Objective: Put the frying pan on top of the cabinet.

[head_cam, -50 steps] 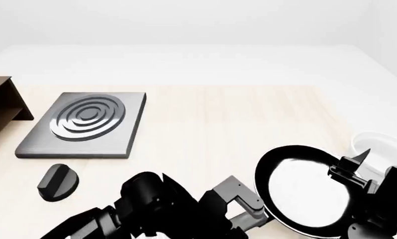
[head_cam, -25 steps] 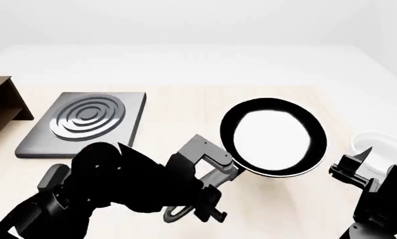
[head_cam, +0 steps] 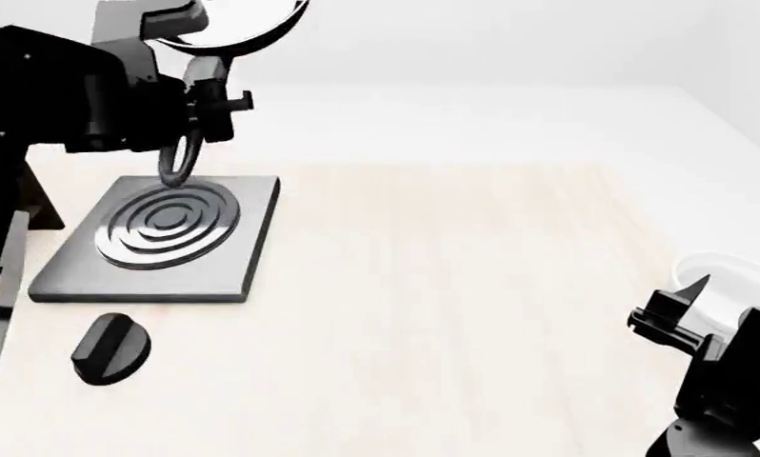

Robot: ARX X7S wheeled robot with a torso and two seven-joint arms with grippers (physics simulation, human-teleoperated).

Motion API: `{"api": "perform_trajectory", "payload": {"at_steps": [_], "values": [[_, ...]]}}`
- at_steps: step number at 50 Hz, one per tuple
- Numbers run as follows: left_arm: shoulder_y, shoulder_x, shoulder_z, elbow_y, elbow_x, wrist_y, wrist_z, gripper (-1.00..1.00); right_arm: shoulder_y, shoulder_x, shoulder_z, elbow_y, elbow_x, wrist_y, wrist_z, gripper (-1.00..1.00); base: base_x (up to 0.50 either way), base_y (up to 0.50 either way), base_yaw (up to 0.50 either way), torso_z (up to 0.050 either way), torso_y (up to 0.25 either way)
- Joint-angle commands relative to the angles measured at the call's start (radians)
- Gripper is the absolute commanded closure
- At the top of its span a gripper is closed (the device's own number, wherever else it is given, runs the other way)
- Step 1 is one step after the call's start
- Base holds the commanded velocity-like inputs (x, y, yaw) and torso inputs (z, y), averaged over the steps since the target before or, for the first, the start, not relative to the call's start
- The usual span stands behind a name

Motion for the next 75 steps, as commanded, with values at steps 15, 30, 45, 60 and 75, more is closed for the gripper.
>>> {"api": "perform_trajectory", "payload": {"at_steps": [15,30,45,60,75], "values": [[-0.172,-0.072,-0.95,-0.376,1.0,0.131,-0.212,1.0,-0.005,0.006,-0.01,-0.003,0.01,0.002,0.0,-1.0,0.0,0.0,0.0,0.0,0.001],[-0.16,-0.157,-1.075,-0.376,1.021,0.201,-0.312,1.0,-0.003,0.001,-0.03,0.02,0.008,-0.015,-0.002,-1.0,0.0,0.0,0.0,0.0,0.001],[-0.159,-0.218,-1.149,-0.376,1.023,0.253,-0.359,1.0,-0.002,0.004,-0.039,0.022,0.009,-0.013,0.001,-1.0,0.0,0.0,0.0,0.0,0.001],[-0.141,-0.212,-1.115,-0.376,1.05,0.245,-0.423,1.0,-0.009,0.009,-0.039,0.01,0.014,-0.009,0.006,-1.0,0.0,0.0,0.0,0.0,-0.046],[-0.142,-0.214,-1.109,-0.376,1.031,0.264,-0.41,1.0,-0.008,0.01,-0.048,0.014,0.015,-0.011,0.008,-1.0,0.0,0.0,0.0,0.0,-0.25]]}}
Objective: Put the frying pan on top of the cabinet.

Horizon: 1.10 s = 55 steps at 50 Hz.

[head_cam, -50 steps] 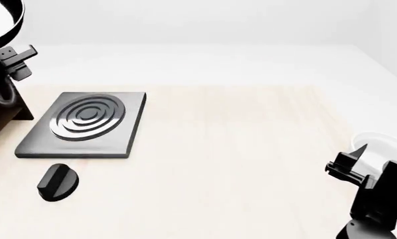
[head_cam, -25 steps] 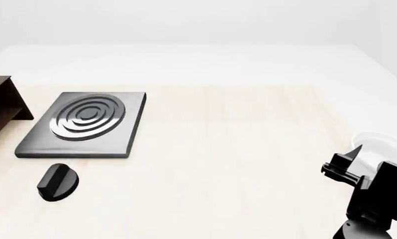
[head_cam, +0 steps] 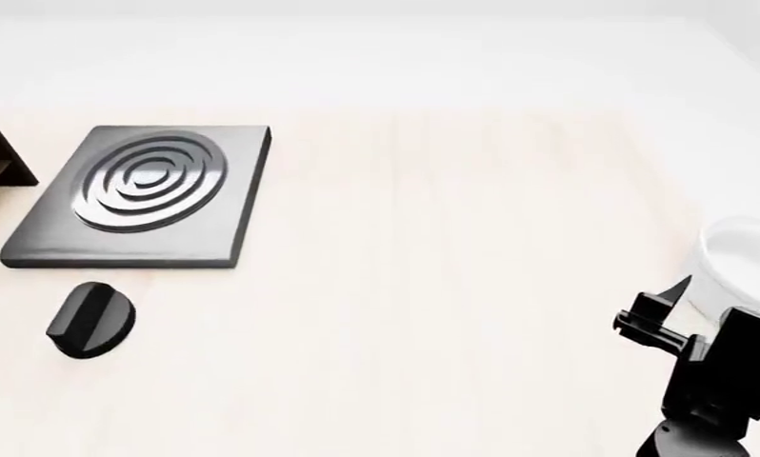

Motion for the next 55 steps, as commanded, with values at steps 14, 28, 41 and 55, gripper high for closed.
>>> {"api": "perform_trajectory", "payload": {"at_steps": [14,28,41,55], "values": [[-0.029,0.009,0.035,0.0,-0.013,0.03,0.04,1.0,-0.007,0.003,-0.008,0.004,0.007,-0.009,0.001,-1.0,0.0,0.0,0.0,0.0,-0.049],[-0.034,0.005,0.015,0.0,-0.014,0.044,0.052,-1.0,-0.011,0.005,-0.013,0.01,0.009,-0.018,0.002,-1.0,0.0,0.0,0.0,0.0,0.0],[-0.045,0.009,0.042,0.001,0.002,0.073,0.083,-1.0,-0.013,0.007,-0.018,0.007,0.012,-0.018,0.004,-1.0,0.0,0.0,0.0,0.0,0.0],[-0.132,0.062,0.188,0.001,0.018,0.116,0.188,-1.0,-0.009,0.009,-0.025,0.011,0.014,-0.023,0.004,-1.0,0.0,0.0,0.0,0.0,0.196]]}}
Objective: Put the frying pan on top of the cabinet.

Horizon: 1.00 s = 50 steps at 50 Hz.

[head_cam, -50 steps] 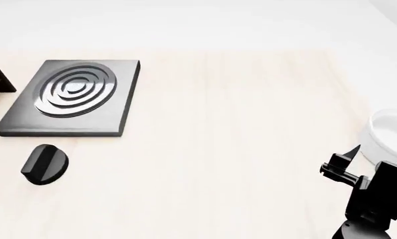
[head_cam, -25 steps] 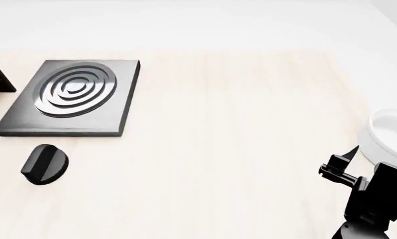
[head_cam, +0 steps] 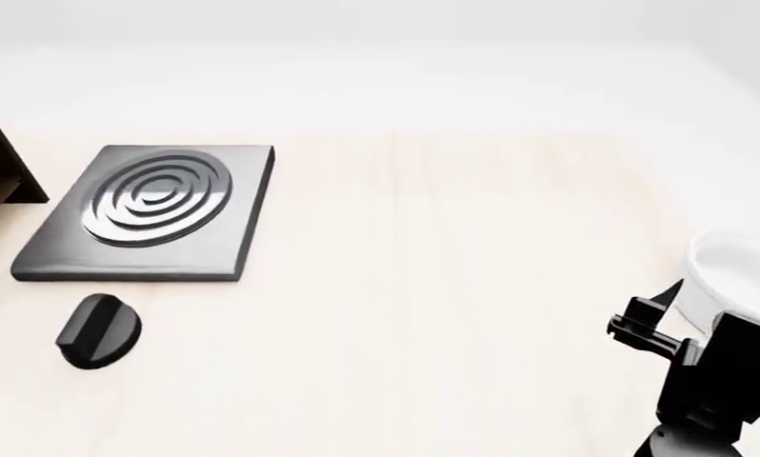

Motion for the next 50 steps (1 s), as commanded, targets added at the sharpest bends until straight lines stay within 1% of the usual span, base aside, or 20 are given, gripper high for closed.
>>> {"api": "perform_trajectory", "payload": {"at_steps": [1,7,9,12,14,15,16,17,18,19,21,22,23,24,26,27,28,30,32,50], "values": [[-0.045,0.036,0.091,0.0,0.006,0.035,0.061,-1.0,0.001,0.002,-0.005,0.002,0.002,-0.003,0.001,-1.0,0.0,0.0,0.0,0.0,0.25],[-0.041,0.093,0.128,0.0,-0.003,0.118,0.098,-1.0,0.004,0.006,-0.006,-0.008,0.003,0.007,0.003,-1.0,0.0,0.0,0.0,0.0,0.25],[-0.042,0.123,0.151,0.0,-0.005,0.176,0.149,-1.0,0.005,0.006,-0.007,-0.007,0.003,0.007,0.004,-1.0,0.0,0.0,0.0,0.0,0.25],[-0.04,0.171,0.15,0.0,-0.03,0.18,0.26,-1.0,0.01,0.005,-0.018,0.003,0.0,0.0,0.0,-1.0,0.0,0.0,0.0,0.0,0.04],[-0.018,0.234,0.168,0.002,-0.043,0.239,0.407,-1.0,0.014,0.004,-0.028,0.007,0.0,-0.008,-0.008,-1.0,0.0,0.0,0.0,0.0,0.0],[0.063,0.281,0.199,0.152,-0.038,0.17,0.469,-1.0,0.019,0.003,-0.035,0.007,-0.002,-0.007,-0.009,-1.0,0.0,0.0,0.0,0.0,0.0],[0.203,0.325,0.2,0.302,-0.054,0.02,0.487,-1.0,0.021,0.003,-0.039,0.004,-0.002,-0.01,-0.012,-1.0,0.0,0.0,0.0,0.0,0.0],[0.32,0.361,0.168,0.452,-0.131,-0.13,0.561,-1.0,0.021,0.004,-0.045,0.0,-0.003,-0.018,-0.018,-1.0,0.0,0.0,0.0,0.0,0.0],[0.47,0.421,0.174,0.602,-0.172,-0.28,0.557,-1.0,0.024,0.005,-0.055,-0.006,-0.006,-0.016,-0.021,-1.0,0.0,0.0,0.0,0.0,0.0],[0.554,0.449,0.146,0.752,-0.238,-0.43,0.603,-1.0,0.023,0.007,-0.061,-0.008,-0.007,-0.027,-0.028,-1.0,0.0,0.0,0.0,0.0,0.0],[0.698,0.492,0.153,1.052,-0.285,-0.564,0.602,-1.0,0.026,0.007,-0.07,-0.006,-0.007,-0.032,-0.036,-1.0,0.0,0.0,0.0,0.0,0.0],[0.825,0.532,0.111,1.202,-0.426,-0.625,0.584,-1.0,0.029,0.006,-0.077,-0.004,-0.007,-0.044,-0.041,-1.0,0.0,0.0,0.0,0.0,0.0],[0.975,0.531,0.167,1.352,-0.47,-0.529,0.578,-1.0,0.027,0.007,-0.088,-0.012,-0.012,-0.058,-0.049,-1.0,0.0,0.0,0.0,0.0,0.0],[1.001,0.526,0.169,1.502,-0.483,-0.523,0.566,-1.0,0.027,0.007,-0.088,-0.012,-0.012,-0.059,-0.049,-1.0,0.0,0.0,0.0,0.0,0.0],[1.17,0.523,0.222,1.802,-0.49,-0.422,0.577,-1.0,0.026,0.011,-0.102,-0.019,-0.018,-0.065,-0.058,-1.0,0.0,0.0,0.0,0.0,0.0],[1.173,0.519,0.224,1.952,-0.496,-0.416,0.572,-1.0,0.026,0.011,-0.103,-0.019,-0.017,-0.065,-0.057,-1.0,0.0,0.0,0.0,0.0,0.0],[1.289,0.507,0.282,2.039,-0.457,-0.338,0.578,-1.0,0.03,0.011,-0.104,-0.015,-0.016,-0.071,-0.061,-1.0,0.0,0.0,0.0,0.0,0.0],[1.346,0.49,0.34,2.006,-0.393,-0.239,0.563,-1.0,0.031,0.01,-0.105,-0.016,-0.014,-0.074,-0.062,-1.0,0.0,0.0,0.0,0.0,0.0],[1.358,0.496,0.331,1.982,-0.401,-0.217,0.563,-1.0,0.031,0.011,-0.109,-0.02,-0.016,-0.073,-0.061,-1.0,0.0,0.0,0.0,0.0,0.0],[1.361,0.477,0.352,1.914,-0.431,-0.179,0.527,-1.0,0.025,0.017,-0.13,-0.046,-0.015,-0.094,-0.072,-1.0,0.0,0.0,0.0,0.0,0.0]]}}
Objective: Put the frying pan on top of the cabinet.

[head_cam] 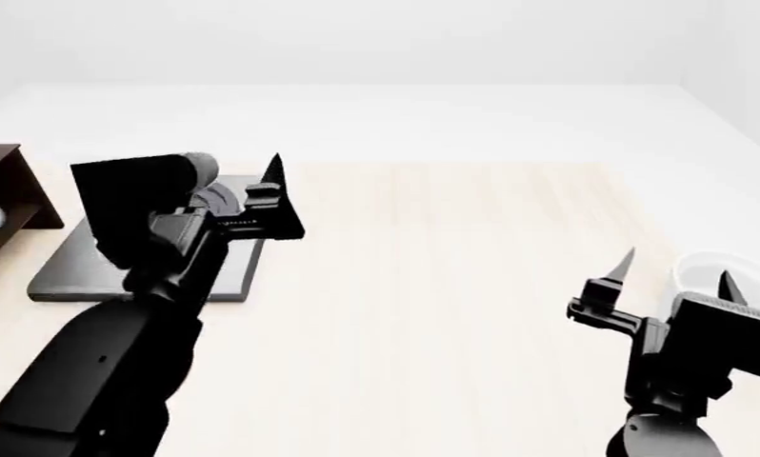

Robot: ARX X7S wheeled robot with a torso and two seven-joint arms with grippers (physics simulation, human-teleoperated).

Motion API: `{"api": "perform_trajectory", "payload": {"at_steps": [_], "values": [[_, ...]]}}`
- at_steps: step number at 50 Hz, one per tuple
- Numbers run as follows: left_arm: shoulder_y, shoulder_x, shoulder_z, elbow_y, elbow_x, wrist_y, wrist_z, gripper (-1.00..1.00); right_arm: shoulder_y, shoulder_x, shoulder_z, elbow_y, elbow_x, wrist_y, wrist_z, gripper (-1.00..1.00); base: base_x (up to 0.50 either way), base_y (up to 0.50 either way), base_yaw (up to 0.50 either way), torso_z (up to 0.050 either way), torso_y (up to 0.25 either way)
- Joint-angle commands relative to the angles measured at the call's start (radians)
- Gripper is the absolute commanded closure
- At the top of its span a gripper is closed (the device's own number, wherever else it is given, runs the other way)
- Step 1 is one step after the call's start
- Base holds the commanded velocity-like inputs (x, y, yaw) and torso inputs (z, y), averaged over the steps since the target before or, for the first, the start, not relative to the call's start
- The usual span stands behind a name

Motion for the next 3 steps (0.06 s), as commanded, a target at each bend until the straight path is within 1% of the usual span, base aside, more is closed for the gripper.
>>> {"api": "perform_trajectory", "payload": {"at_steps": [1,3], "values": [[0.091,0.003,0.032,0.096,-0.027,0.028,-0.009,-1.0,0.001,0.003,-0.019,-0.014,-0.002,-0.016,-0.009,-1.0,0.0,0.0,0.0,0.0,0.0],[0.094,0.003,0.037,0.087,-0.029,0.036,-0.012,-1.0,0.006,0.003,-0.029,-0.006,-0.006,-0.019,-0.014,-1.0,0.0,0.0,0.0,0.0,0.0]]}}
